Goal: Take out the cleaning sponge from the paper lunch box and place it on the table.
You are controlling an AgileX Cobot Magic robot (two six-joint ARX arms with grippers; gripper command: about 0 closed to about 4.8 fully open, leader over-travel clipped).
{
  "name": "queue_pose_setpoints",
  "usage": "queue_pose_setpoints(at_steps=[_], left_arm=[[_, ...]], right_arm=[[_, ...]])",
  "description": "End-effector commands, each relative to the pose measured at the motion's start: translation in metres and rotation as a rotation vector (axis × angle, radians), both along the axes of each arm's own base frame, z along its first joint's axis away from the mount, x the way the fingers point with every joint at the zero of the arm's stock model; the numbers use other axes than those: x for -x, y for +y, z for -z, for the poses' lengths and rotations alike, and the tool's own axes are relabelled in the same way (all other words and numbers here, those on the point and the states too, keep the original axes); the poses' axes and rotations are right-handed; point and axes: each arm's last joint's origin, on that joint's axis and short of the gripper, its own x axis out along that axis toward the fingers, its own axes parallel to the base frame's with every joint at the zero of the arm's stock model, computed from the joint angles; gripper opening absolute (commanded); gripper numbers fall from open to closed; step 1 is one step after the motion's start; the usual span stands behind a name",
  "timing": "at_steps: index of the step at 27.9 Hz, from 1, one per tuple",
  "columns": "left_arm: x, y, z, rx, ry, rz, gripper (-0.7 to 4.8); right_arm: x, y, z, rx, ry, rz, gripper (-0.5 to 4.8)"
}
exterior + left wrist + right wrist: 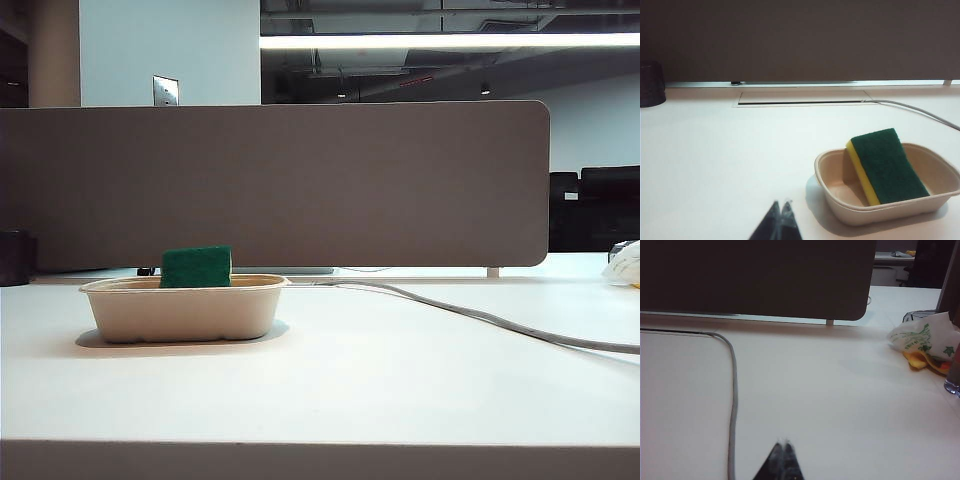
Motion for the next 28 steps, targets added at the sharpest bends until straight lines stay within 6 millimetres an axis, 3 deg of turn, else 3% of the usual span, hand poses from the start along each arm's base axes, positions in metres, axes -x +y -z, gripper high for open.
queue_pose_setpoints(at_steps=[1, 13, 17, 20, 23, 28], left_arm=[[0.0, 0.0, -0.002, 0.0, -0.013, 0.0, -0.05], [0.0, -0.001, -0.001, 0.0, -0.013, 0.011, -0.05], [0.001, -0.011, -0.001, 0.002, -0.012, 0.074, -0.05], [0.003, -0.02, -0.001, 0.003, -0.013, 0.175, -0.06], [0.005, -0.026, -0.001, 0.003, -0.013, 0.238, -0.05], [0.006, -0.028, -0.001, 0.003, -0.012, 0.261, -0.05]], right_arm=[[0.0, 0.0, -0.002, -0.005, -0.019, -0.008, -0.03], [0.0, 0.0, -0.002, -0.012, -0.018, -0.011, -0.03], [0.0, 0.001, -0.002, -0.074, -0.01, -0.024, -0.01], [0.0, 0.001, -0.003, -0.227, 0.005, -0.036, -0.01], [0.001, 0.004, -0.003, -0.386, 0.039, -0.141, -0.01], [0.006, 0.013, -0.015, -0.555, 0.108, -0.488, -0.04]])
